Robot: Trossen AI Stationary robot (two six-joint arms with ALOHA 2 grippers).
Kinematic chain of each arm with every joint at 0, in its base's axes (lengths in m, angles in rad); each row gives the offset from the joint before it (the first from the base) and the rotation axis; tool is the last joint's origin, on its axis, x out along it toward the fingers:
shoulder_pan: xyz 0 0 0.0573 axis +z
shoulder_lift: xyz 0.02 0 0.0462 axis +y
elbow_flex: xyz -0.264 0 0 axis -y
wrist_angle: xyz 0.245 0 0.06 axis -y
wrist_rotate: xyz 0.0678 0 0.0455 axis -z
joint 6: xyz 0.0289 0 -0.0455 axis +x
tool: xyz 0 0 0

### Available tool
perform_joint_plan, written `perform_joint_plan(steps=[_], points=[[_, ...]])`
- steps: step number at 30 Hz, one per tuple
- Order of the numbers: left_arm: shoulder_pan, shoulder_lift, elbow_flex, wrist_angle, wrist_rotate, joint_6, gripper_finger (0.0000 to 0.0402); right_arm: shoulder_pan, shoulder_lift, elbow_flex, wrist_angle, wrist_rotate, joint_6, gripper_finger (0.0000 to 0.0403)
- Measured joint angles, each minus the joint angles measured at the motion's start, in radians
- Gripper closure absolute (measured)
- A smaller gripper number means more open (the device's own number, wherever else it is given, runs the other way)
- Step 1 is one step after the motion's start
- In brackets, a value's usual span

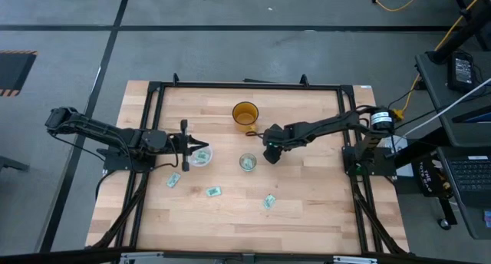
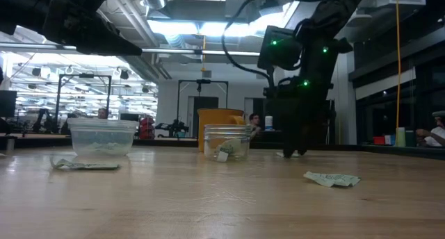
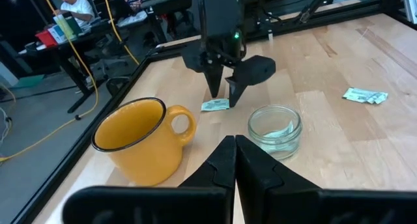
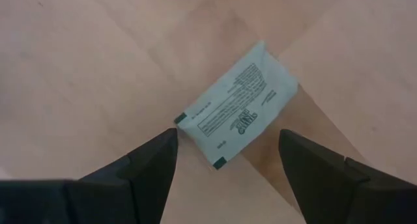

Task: Pick and place Stevia / Truvia into bins
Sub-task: Put the stevia packet into the glass tupperware

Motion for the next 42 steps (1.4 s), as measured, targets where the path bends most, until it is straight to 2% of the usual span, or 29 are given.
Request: perform_joint_plan(steps=[9, 13, 35, 42], points=[[0.0, 0.0, 0.0, 0.0, 0.0, 0.0, 0.0395, 0.001, 0.027, 0.004, 0.004, 0.023, 0.0, 0.0134], [0.0, 0.0, 0.0, 0.0, 0.001, 0.0, 0.0399, 0.001, 0.028, 0.002, 0.006, 0.022, 0.027, 0.0148], [0.0, 0.0, 0.0, 0.0, 0.001, 0.0, 0.0394, 0.0, 0.031, 0.001, 0.013, 0.01, 0.014, 0.0387], [0.0, 0.0, 0.0, 0.0, 0.001, 0.0, 0.0399, -0.001, 0.026, 0.0, 0.011, -0.009, -0.034, 0.0398]])
